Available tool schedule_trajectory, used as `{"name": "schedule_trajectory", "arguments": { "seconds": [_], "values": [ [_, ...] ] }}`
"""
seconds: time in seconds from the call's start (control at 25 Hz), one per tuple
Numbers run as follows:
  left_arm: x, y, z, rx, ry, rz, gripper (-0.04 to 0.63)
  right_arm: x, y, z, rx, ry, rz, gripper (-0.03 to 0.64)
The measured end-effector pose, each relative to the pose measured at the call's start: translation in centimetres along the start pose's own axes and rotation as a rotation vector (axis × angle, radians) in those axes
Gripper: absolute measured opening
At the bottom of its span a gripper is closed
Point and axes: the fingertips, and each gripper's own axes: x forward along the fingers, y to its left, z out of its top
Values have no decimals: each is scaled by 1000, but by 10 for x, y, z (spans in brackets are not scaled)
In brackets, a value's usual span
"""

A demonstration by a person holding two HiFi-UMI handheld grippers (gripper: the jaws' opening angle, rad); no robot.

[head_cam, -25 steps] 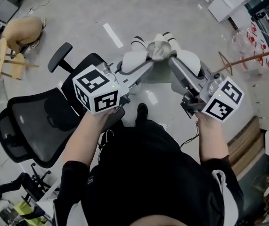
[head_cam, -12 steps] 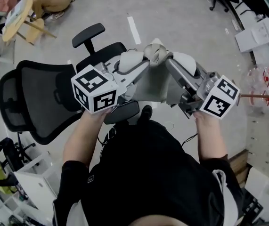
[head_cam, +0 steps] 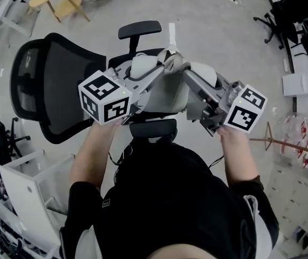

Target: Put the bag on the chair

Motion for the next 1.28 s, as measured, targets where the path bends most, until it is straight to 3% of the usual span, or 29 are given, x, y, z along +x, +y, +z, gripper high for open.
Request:
{"name": "schedule_trajectory", "arguments": {
  "seconds": [0.24, 0.48, 0.76, 1.04, 1.28],
  "values": [
    [-24, 42, -1, 10, 1, -15, 43, 45, 5, -13, 24, -5, -38, 48],
    [-3, 58, -12, -43, 30, -88, 43, 45, -18, -23, 75, -25, -138, 48],
    [22, 88, -11, -92, 65, -202, 41, 60, -53, -4, 38, -40, -259, 48],
    [56, 86, 11, -28, 93, -312, 41, 42, -79, 30, 35, -138, -352, 48],
    [53, 82, 17, -10, 89, -311, 41, 38, -69, 28, 9, -137, -351, 48]
  ]
}}
